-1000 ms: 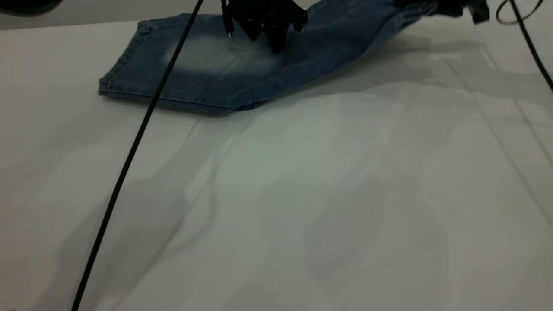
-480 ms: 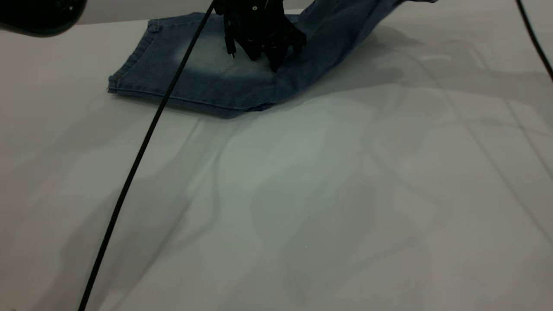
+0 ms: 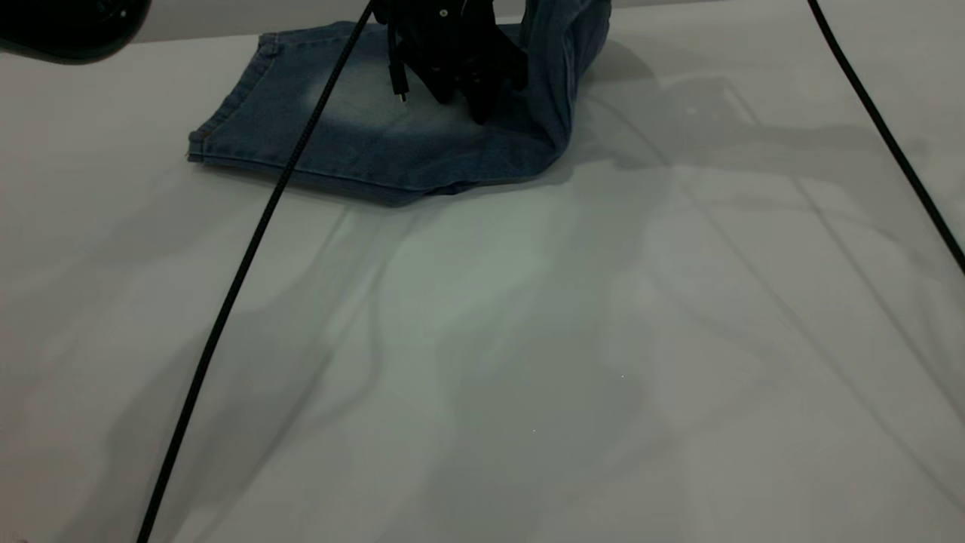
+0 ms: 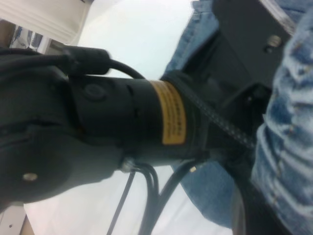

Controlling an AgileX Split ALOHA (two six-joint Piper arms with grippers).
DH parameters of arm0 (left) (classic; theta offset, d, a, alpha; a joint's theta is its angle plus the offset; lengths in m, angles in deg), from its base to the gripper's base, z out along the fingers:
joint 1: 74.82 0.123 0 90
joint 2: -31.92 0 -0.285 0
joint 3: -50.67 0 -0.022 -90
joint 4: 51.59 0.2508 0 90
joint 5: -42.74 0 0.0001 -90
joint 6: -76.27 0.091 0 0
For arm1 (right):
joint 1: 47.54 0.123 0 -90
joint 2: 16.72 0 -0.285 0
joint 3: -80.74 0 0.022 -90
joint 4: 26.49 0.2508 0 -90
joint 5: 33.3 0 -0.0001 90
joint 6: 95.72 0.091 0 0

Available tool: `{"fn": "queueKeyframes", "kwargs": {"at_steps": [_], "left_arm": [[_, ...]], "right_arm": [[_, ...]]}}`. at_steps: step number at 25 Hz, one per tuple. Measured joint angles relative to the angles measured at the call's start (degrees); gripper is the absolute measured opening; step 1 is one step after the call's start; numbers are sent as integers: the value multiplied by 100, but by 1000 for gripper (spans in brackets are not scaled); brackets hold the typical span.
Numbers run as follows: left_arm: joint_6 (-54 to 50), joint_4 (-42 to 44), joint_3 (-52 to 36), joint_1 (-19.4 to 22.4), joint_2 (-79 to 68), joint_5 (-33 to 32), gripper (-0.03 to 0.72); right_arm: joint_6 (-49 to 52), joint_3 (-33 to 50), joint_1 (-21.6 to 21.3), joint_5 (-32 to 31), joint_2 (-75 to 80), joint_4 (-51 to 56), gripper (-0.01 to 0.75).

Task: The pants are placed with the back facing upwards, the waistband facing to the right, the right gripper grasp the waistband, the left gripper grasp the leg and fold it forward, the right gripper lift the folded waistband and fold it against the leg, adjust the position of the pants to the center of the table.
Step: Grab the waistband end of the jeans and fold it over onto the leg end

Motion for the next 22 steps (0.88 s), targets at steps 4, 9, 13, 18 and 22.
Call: {"fn": "queueKeyframes", "kwargs": {"at_steps": [4,9,13,18,22], "left_arm": [[-8,21,107,19,117,-433,400],[-14,143,529,111,265,-957,400],[-14,131,687,351,259,-1286,400],[-14,-110,689,800,240,-1281,400],[-2,-408,678,1083,146,-1275,400]], "right_arm": [[52,-8,-10,1,0,5,102],[71,-8,-10,99,0,-77,102],[78,-13,-10,123,0,-77,102],[90,-13,-10,145,0,-77,102],[113,-53,-10,159,0,-93,102]]}}
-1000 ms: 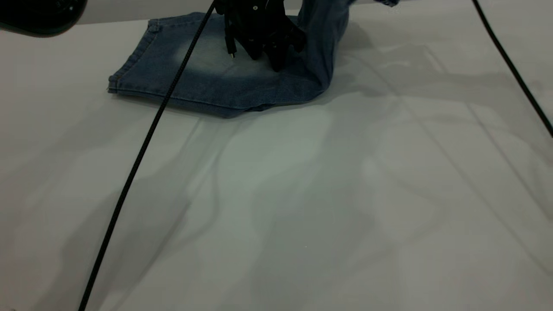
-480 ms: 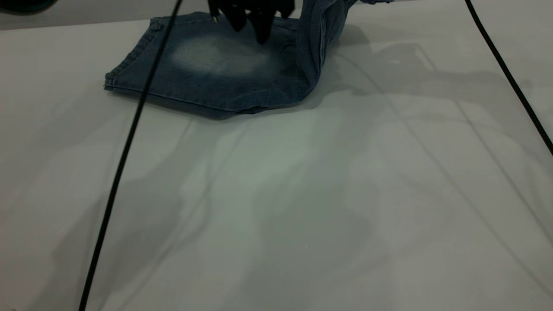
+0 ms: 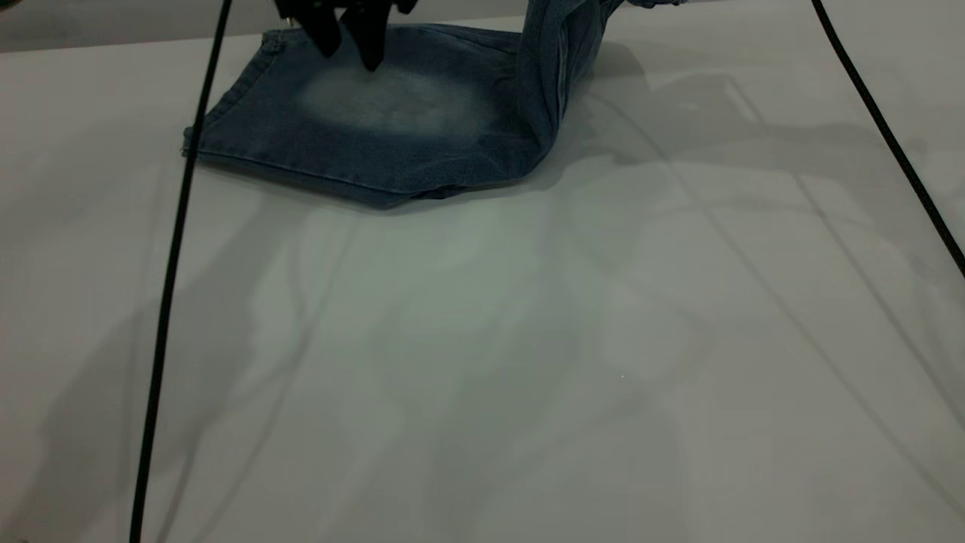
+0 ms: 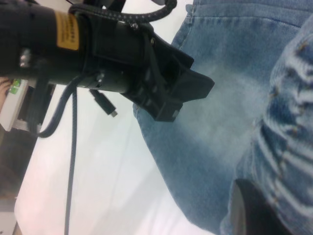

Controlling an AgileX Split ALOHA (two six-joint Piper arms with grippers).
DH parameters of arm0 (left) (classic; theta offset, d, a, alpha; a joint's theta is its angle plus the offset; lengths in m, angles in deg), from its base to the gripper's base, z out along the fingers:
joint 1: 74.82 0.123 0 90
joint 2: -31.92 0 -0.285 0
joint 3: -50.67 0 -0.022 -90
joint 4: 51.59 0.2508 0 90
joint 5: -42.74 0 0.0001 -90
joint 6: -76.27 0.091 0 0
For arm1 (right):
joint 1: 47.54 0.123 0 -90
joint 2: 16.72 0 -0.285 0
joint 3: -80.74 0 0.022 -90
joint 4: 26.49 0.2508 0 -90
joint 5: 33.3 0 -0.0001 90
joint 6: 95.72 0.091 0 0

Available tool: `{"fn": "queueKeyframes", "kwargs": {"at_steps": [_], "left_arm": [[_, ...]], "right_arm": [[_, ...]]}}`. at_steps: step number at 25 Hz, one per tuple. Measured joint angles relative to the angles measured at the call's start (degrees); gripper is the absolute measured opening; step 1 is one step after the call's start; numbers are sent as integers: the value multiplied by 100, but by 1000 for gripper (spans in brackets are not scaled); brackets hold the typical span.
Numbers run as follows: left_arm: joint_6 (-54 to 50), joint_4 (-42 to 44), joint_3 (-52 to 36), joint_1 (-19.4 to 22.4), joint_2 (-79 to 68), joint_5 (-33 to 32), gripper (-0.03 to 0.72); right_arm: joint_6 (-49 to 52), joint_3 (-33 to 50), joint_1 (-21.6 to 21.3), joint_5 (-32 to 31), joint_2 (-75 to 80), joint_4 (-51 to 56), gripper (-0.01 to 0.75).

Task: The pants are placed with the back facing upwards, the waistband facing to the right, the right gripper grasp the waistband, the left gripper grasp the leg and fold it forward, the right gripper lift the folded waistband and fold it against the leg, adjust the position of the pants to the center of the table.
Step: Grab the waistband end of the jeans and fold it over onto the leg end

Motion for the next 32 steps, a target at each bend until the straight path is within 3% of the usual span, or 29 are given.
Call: {"fn": "queueKeyframes", "kwargs": {"at_steps": [10,15,32], "left_arm": [[27,-55,-2,136,-337,12,400],[27,-61,3,136,-421,31,400],[27,-60,-2,136,-430,15,400]], "right_arm": [[44,-12,0,2,0,97,103],[319,-321,56,-285,0,100,103],[751,-802,976,214,16,192,104]]}}
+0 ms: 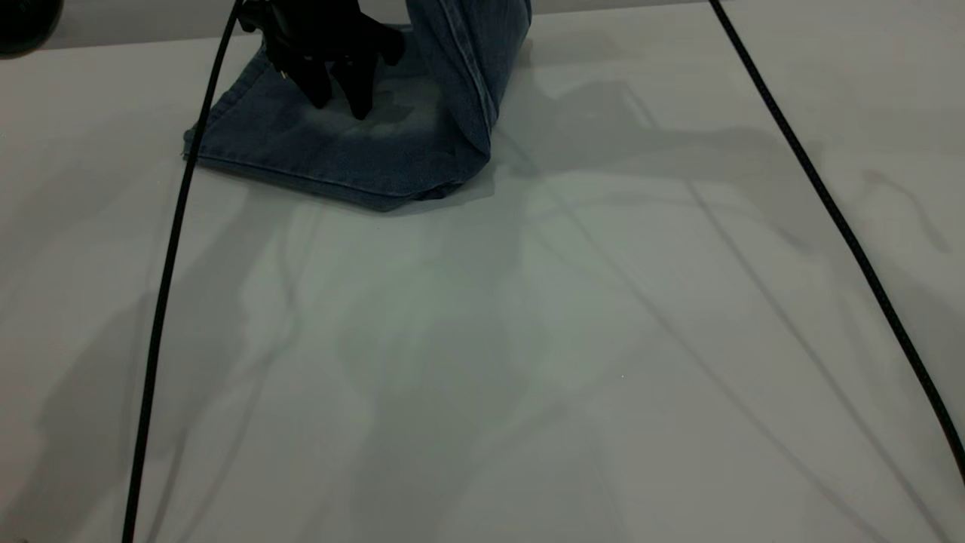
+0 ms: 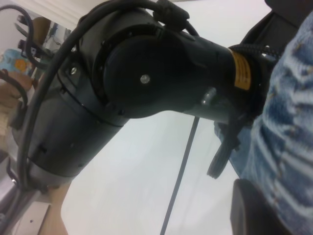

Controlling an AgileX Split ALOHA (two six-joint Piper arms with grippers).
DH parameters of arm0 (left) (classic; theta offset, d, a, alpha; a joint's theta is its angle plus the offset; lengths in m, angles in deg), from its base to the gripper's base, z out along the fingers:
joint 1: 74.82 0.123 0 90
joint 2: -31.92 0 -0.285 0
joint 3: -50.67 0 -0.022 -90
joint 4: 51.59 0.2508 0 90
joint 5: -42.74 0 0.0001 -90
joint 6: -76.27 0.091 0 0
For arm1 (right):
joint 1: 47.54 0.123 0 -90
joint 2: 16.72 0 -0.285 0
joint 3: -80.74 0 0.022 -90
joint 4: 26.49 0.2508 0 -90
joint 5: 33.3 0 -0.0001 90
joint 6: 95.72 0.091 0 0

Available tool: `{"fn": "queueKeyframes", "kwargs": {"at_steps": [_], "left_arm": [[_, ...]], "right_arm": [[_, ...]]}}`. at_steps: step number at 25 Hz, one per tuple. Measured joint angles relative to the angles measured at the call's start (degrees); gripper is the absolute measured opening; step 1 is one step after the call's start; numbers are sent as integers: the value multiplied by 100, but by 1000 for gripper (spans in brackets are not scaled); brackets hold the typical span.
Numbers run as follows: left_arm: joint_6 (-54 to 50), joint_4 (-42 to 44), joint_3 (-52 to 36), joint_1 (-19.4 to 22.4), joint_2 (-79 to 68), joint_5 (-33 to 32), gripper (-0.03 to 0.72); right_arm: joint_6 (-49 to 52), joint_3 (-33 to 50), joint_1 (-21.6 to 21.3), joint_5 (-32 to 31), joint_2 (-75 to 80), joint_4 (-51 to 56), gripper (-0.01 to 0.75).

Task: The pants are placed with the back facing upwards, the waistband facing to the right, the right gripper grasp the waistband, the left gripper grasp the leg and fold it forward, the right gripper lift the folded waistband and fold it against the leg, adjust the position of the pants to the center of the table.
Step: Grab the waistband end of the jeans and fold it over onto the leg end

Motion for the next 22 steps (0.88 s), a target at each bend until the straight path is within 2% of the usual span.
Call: {"fn": "queueKeyframes", "kwargs": {"at_steps": [16,22], "left_arm": [[112,997,404,0,1121,-43,399],[-67,1010,765,-6,1980,-43,399]], "right_arm": [[6,0,-6,40,0,-56,104],[6,0,23,113,4,-56,104]]}}
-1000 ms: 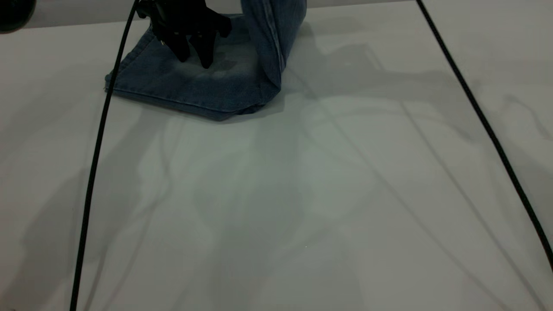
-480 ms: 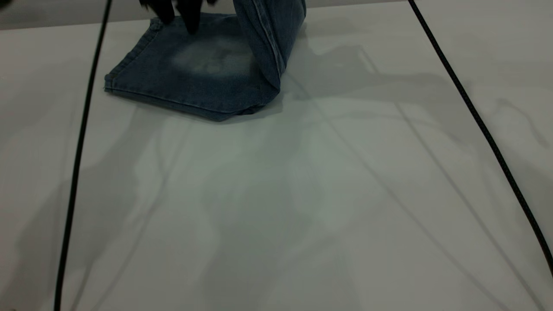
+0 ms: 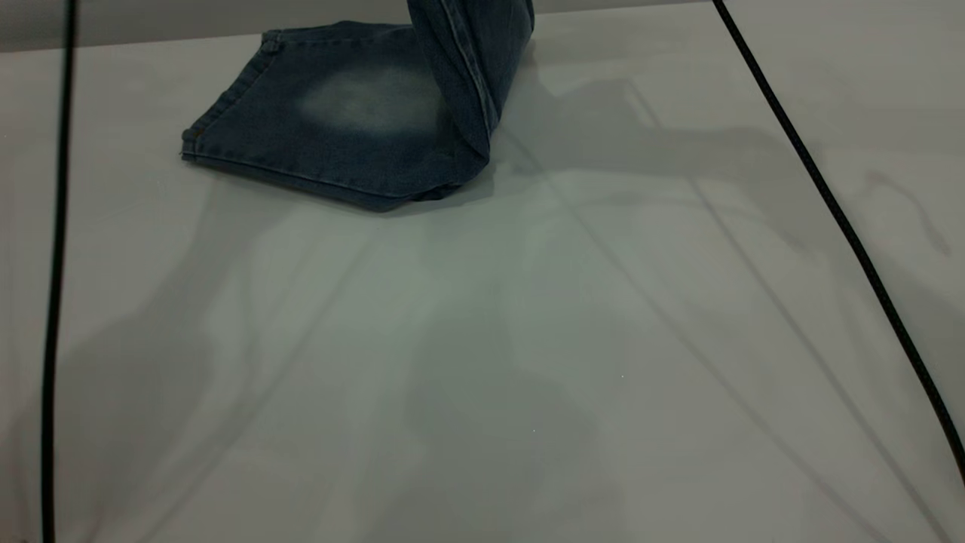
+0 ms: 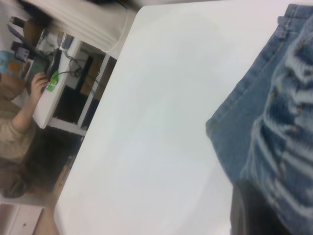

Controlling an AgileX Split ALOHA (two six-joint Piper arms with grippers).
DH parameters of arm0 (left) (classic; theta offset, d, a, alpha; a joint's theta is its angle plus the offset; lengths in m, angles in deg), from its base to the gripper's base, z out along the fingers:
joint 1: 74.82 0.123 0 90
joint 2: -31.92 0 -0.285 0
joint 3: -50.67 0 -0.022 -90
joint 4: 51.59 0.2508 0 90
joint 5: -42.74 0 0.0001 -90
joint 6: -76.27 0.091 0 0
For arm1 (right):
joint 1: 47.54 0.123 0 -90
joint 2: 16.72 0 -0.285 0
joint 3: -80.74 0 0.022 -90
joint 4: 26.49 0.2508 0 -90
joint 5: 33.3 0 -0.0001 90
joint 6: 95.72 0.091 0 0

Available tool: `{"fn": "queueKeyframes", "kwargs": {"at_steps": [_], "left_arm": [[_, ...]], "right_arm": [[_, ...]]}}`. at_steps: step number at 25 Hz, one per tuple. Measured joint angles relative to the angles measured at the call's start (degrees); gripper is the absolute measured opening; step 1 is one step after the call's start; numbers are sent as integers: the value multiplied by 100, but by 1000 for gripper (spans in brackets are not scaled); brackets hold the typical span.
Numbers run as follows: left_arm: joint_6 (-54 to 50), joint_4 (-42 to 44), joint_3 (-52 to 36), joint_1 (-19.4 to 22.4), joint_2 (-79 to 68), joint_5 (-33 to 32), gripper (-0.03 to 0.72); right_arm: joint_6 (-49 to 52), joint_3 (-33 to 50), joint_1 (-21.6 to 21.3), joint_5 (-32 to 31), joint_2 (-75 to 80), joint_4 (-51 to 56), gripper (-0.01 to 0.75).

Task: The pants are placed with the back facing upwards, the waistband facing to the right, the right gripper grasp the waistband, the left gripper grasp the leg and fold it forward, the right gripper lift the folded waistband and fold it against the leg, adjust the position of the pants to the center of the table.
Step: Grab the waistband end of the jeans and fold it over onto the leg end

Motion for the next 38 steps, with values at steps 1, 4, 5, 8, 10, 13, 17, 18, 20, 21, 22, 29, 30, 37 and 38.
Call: {"fn": "queueKeyframes", "kwargs": {"at_steps": [1,4,5,8,10,13,17,18,20,21,22,29,30,37,38], "left_arm": [[-45,-35,69,-12,140,0,399],[-56,-389,220,-64,636,7,399],[1,-499,220,-101,792,7,399],[207,-786,220,-152,1155,7,399],[213,-880,220,-172,1298,7,399],[213,-962,220,-235,1335,21,399],[236,-1180,215,-302,1317,15,399],[278,-1203,215,-318,1317,20,399],[347,-1226,215,-342,1317,20,399],[347,-1247,215,-346,1317,20,399],[347,-1254,215,-346,1317,20,399],[399,-1292,215,-341,1317,20,399],[432,-1292,215,-341,1317,20,399],[497,-1292,215,-341,1317,20,399],[497,-1292,215,-341,1317,20,399]], "right_arm": [[-7,0,26,79,2,0,104],[-153,0,170,292,15,6,104],[-187,0,241,413,15,6,104],[-277,0,447,728,33,61,106],[-277,0,593,952,111,126,106],[-318,0,813,1227,290,172,107],[-337,-182,1050,1509,607,395,108],[-337,-254,1091,1531,703,465,108],[-337,-456,1155,1523,884,632,108],[-337,-557,1202,1537,980,724,108],[-337,-638,1236,1534,1055,826,108],[-343,-1211,1402,1477,1534,1294,195],[-343,-1252,1402,1469,1564,1308,233],[-343,-1257,1397,1614,1565,1245,492],[-343,-1257,1397,1670,1565,1183,514]]}}
